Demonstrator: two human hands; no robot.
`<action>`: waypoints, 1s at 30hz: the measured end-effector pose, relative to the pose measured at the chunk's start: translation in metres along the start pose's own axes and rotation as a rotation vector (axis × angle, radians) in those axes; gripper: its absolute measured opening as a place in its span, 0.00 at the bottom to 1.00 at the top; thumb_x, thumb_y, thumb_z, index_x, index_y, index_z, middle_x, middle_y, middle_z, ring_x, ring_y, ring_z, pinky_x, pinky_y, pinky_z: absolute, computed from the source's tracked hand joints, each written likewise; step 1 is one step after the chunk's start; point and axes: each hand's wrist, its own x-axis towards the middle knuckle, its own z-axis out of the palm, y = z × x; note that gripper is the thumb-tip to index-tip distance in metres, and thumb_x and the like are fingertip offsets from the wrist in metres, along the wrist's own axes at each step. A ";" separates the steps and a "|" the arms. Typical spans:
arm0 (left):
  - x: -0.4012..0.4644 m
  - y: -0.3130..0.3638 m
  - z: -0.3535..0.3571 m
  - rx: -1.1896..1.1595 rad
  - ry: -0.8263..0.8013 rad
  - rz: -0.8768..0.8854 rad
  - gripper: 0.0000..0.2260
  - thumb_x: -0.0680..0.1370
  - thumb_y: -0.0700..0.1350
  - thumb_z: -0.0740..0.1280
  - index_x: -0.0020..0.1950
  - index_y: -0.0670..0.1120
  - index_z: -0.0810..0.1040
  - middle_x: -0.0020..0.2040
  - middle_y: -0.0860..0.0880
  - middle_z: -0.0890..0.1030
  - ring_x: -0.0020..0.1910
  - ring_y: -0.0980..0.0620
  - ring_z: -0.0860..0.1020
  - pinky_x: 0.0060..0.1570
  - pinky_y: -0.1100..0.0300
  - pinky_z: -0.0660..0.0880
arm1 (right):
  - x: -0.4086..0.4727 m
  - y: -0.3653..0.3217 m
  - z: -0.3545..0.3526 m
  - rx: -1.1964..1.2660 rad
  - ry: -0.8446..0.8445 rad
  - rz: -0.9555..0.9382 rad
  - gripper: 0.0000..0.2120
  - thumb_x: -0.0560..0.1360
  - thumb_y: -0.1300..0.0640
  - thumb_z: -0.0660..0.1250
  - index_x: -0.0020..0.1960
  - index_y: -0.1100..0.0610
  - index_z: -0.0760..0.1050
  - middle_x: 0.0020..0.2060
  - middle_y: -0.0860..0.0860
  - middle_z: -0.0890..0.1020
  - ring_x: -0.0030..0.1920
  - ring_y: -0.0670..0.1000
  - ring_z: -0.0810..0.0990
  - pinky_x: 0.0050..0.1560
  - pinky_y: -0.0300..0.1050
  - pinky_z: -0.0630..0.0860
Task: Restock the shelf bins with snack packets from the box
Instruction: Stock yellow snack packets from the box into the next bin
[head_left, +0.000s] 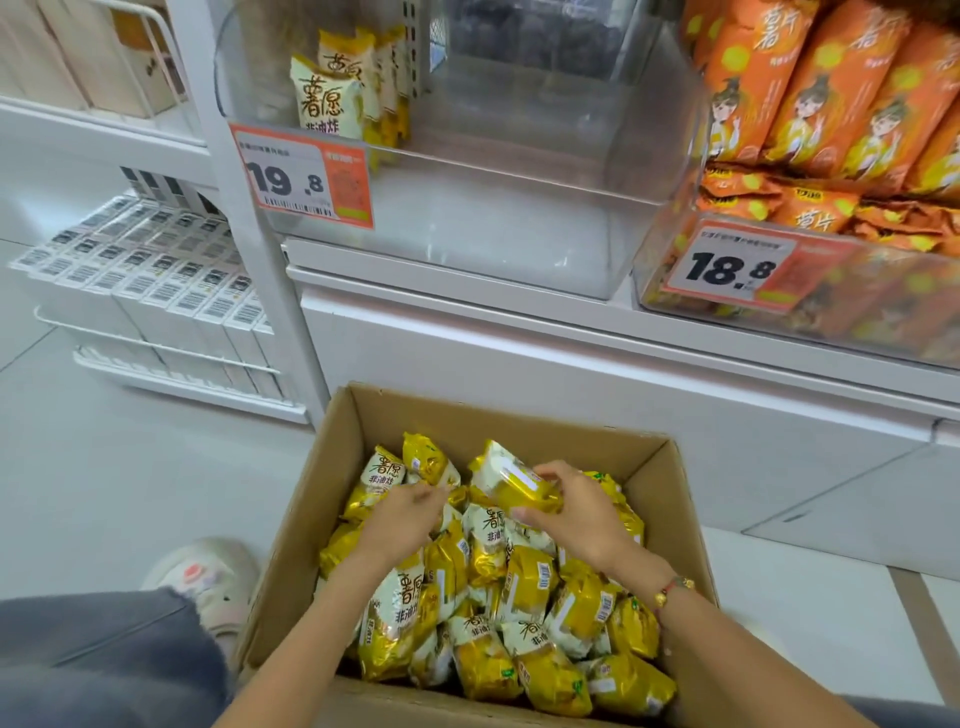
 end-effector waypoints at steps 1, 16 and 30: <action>-0.002 0.013 0.000 -0.221 -0.054 -0.073 0.13 0.80 0.57 0.60 0.56 0.49 0.76 0.52 0.48 0.78 0.52 0.49 0.78 0.52 0.53 0.77 | -0.001 -0.013 0.002 0.123 0.045 -0.046 0.25 0.69 0.46 0.75 0.63 0.49 0.72 0.56 0.45 0.77 0.58 0.46 0.76 0.54 0.43 0.75; 0.005 -0.003 -0.008 -0.864 -0.132 -0.156 0.14 0.77 0.50 0.66 0.62 0.50 0.73 0.54 0.48 0.81 0.50 0.48 0.82 0.44 0.57 0.79 | 0.010 0.047 0.014 -0.814 -0.053 -0.057 0.25 0.79 0.47 0.60 0.70 0.62 0.68 0.66 0.58 0.72 0.65 0.58 0.71 0.65 0.55 0.69; 0.005 0.009 -0.012 -0.787 -0.209 -0.053 0.31 0.68 0.57 0.72 0.69 0.51 0.72 0.62 0.50 0.80 0.60 0.49 0.79 0.69 0.46 0.67 | 0.017 0.046 0.008 -0.537 -0.386 0.133 0.20 0.73 0.44 0.69 0.58 0.55 0.75 0.61 0.56 0.73 0.63 0.56 0.72 0.58 0.46 0.70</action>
